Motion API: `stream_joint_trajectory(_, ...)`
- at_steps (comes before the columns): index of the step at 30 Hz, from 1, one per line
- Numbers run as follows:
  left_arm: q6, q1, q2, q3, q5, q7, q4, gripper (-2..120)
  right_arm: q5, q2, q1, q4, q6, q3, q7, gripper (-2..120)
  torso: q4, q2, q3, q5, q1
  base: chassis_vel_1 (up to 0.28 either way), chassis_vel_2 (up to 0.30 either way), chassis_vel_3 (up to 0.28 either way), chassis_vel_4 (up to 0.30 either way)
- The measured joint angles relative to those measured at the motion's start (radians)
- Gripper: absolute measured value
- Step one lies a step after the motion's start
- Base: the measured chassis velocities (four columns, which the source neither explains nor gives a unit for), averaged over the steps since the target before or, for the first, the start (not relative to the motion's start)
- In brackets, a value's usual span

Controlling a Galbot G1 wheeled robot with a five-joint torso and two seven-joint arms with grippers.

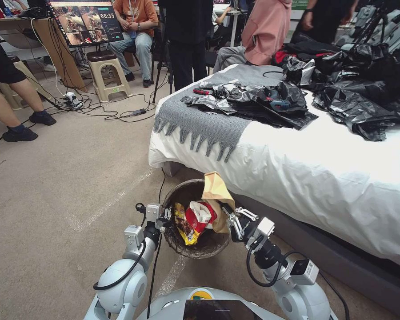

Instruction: Pick up the trash bin, then pick up the garbage from the floor and place it into the trash bin.

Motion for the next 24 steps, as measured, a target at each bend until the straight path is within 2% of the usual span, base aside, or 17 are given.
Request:
stream_joint_trajectory(7, 0.002, 0.002, -0.001, 0.005, 0.005, 0.0, 0.0, 0, -0.048, -0.016, 0.016, -0.041, -0.034, -0.048, 0.098, 0, 0.0001, 0.0, 0.0, 0.0001, 0.0, 0.0, 0.0, 0.0, 0.0)
stream_joint_trajectory(9, 0.002, 0.003, -0.001, 0.005, 0.006, 0.0, 0.0, 0, -0.056, -0.039, 0.019, -0.036, -0.082, -0.075, 0.19, 0, 0.0001, 0.0, 0.0, 0.0, 0.0, 0.0, 0.0, 0.0, 0.0)
stream_joint_trajectory(14, 0.003, 0.003, -0.005, 0.011, 0.012, 0.0, 0.0, 0, -0.044, -0.07, 0.031, -0.017, -0.141, -0.106, 0.264, 0, 0.0001, 0.0, 0.0, 0.0001, 0.0, 0.0, 0.0, 0.0, 0.0)
stream_joint_trajectory(17, 0.003, 0.003, -0.008, 0.016, 0.016, 0.0, 0.001, 0, -0.027, -0.092, 0.035, -0.002, -0.193, -0.131, 0.314, 0, 0.0001, 0.0, 0.0, 0.0001, 0.0, 0.0, 0.0, 0.0, 0.0)
stream_joint_trajectory(20, 0.003, 0.003, -0.011, 0.018, 0.021, 0.0, 0.005, 0, 0.019, -0.118, 0.032, 0.025, -0.285, -0.175, 0.398, 0, 0.0001, 0.0, 0.0, 0.0, 0.0, 0.0, 0.0, 0.0, 0.0)
stream_joint_trajectory(24, 0.003, 0.001, -0.013, 0.018, 0.022, 0.0, 0.007, 0, 0.048, -0.123, 0.03, 0.037, -0.336, -0.201, 0.449, 0, 0.0001, 0.0, 0.0, 0.0, 0.0, 0.0, 0.0, 0.0, 0.0)
